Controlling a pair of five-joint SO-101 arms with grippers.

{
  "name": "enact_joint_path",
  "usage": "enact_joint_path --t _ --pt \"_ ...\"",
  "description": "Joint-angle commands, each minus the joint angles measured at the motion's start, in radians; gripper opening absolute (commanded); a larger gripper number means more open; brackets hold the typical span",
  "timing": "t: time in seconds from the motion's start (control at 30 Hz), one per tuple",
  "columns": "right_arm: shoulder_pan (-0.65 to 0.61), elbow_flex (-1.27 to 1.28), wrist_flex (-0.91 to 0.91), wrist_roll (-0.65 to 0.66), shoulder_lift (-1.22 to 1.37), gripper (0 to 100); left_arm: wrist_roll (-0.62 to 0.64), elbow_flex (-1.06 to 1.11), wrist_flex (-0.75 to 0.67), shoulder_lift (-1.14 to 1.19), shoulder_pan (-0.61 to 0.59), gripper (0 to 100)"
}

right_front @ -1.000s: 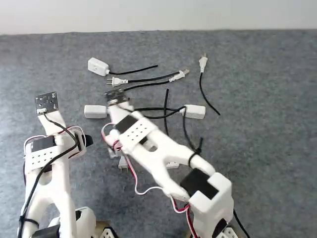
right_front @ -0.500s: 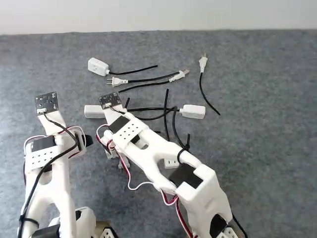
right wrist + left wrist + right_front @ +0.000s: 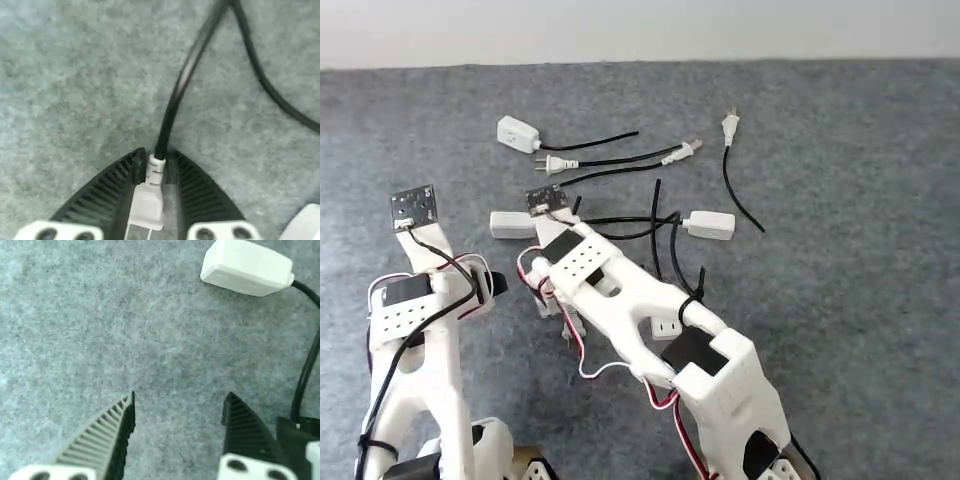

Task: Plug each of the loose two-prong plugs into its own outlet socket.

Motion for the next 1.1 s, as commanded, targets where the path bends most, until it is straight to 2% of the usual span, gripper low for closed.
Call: enact_joint_path --t 0.0,0.27,0.57,0.8,0.97,1.07 --pt "0.015 -0.049 0.01 -0.002 0.001 1.7 -0.003 -0.008 -0.012 0.0 0.005 27" --pt "0.038 -0.051 0.035 0.018 0.013 1.1 -0.005 0.002 -0.017 0.0 0.005 27" --pt "0.18 -0.051 0.171 0.064 -0.018 0.9 -0.005 0.007 -0.017 0.0 0.025 27" --pt "0.209 -0.049 0.197 0.075 -0.038 1.6 -0.005 0.007 -0.017 0.0 0.025 27" --pt "0.197 -0.06 0.208 0.147 -0.03 12.1 -0.006 0.007 -0.017 0.0 0.025 27" --pt "0.18 -0.091 0.217 0.149 -0.033 13.2 -0.006 0.007 -0.017 0.0 0.025 27"
